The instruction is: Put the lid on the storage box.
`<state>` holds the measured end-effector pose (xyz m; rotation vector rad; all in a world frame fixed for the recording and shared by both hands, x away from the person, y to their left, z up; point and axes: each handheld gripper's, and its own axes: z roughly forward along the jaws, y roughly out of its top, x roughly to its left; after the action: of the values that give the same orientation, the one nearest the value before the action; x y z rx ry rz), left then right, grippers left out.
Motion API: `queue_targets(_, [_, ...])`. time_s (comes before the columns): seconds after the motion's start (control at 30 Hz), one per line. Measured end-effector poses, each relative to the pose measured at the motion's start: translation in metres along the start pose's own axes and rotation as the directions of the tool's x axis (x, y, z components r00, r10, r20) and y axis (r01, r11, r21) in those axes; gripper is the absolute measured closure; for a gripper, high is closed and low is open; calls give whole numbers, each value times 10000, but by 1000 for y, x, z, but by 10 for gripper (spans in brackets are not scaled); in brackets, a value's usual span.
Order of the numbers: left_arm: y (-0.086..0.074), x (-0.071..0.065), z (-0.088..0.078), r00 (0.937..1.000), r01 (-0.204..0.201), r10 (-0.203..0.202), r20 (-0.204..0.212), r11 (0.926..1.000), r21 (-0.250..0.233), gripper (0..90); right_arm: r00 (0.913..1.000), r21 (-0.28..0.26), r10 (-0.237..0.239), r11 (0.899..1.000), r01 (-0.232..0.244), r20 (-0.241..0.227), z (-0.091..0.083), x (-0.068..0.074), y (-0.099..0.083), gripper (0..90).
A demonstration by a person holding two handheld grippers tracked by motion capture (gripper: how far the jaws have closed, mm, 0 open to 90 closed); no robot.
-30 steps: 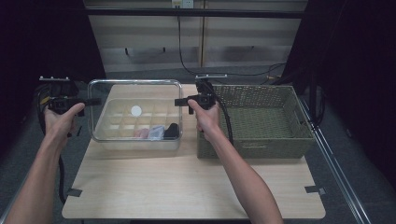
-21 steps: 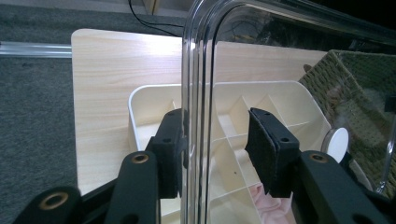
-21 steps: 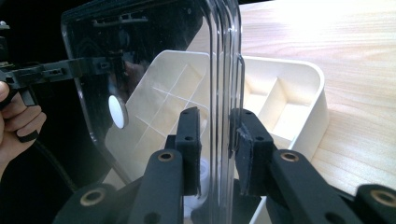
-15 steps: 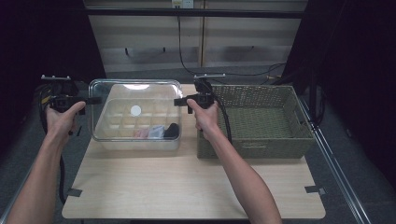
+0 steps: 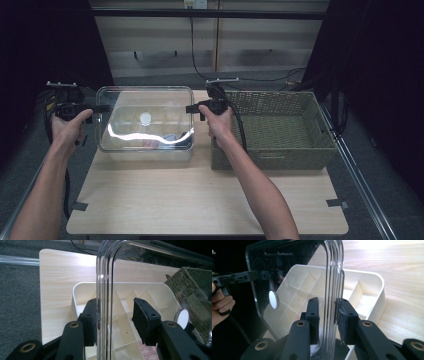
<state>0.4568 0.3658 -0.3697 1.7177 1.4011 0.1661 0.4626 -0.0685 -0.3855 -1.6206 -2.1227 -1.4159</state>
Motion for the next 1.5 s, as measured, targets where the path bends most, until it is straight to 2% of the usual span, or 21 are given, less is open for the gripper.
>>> queue_targets(0.13, [-1, 2, 6, 9998, 172, -172, 30, 9999, -13, 569, 9999, 86, 105, 9999, -105, 35, 3, -3, 1, 725])
queue_targets(0.17, [-1, 3, 7, 10000, 55, -56, 42, 10000, 32, 569, 9999, 81, 105, 9999, -105, 45, 4, -5, 1, 720])
queue_targets(0.2, [0, 3, 8, 9999, 157, -157, 41, 9999, -24, 569, 9999, 156, 121, 9998, -122, 88, 4, -6, 2, 715])
queue_targets(0.4, [1, 8, 15, 9999, 123, -123, 17, 9996, 248, 566, 9989, 501, 351, 9981, -367, 313, 10, -9, 4, 699])
queue_targets(0.5, [0, 10, 19, 9995, 313, -311, -60, 9990, 307, 562, 9981, 581, 423, 9973, -449, 457, 14, -9, 5, 688])
queue_targets(0.57, [0, 12, 21, 9997, 249, -247, -50, 9990, 384, 561, 9971, 693, 452, 9964, -495, 619, 17, -9, 6, 675])
queue_targets(0.6, [-1, 13, 23, 9993, 384, -383, -41, 9987, 334, 561, 9969, 702, 427, 9964, -473, 666, 18, -10, 6, 672])
queue_targets(0.83, [-4, 22, 32, 9992, 404, -397, -96, 9961, 790, 543, 9927, 970, 652, 9924, -751, 1015, 28, -11, 8, 643])
queue_targets(0.97, [-8, 26, 38, 9989, 458, -442, -183, 9940, 990, 525, 9908, 1244, 582, 9895, -735, 1220, 35, -11, 8, 616])
queue_targets(1.13, [-11, 30, 44, 9968, 797, -787, -147, 9925, 923, 519, 9907, 1438, 562, 9868, -739, 1235, 39, -13, 7, 611])
queue_targets(1.23, [-11, 31, 46, 9966, 819, -815, -79, 9911, 1051, 519, 9893, 1516, 673, 9846, -869, 1297, 40, -14, 8, 607])
queue_targets(1.37, [-8, 29, 49, 9962, 862, -845, -199, 9909, 1036, 520, 9859, 1753, 604, 9806, -879, 1564, 43, -14, 9, 582])
queue_targets(1.5, [-6, 29, 49, 9964, 851, -843, -120, 9914, 994, 521, 9835, 1823, 607, 9789, -920, 1702, 44, -15, 12, 572])
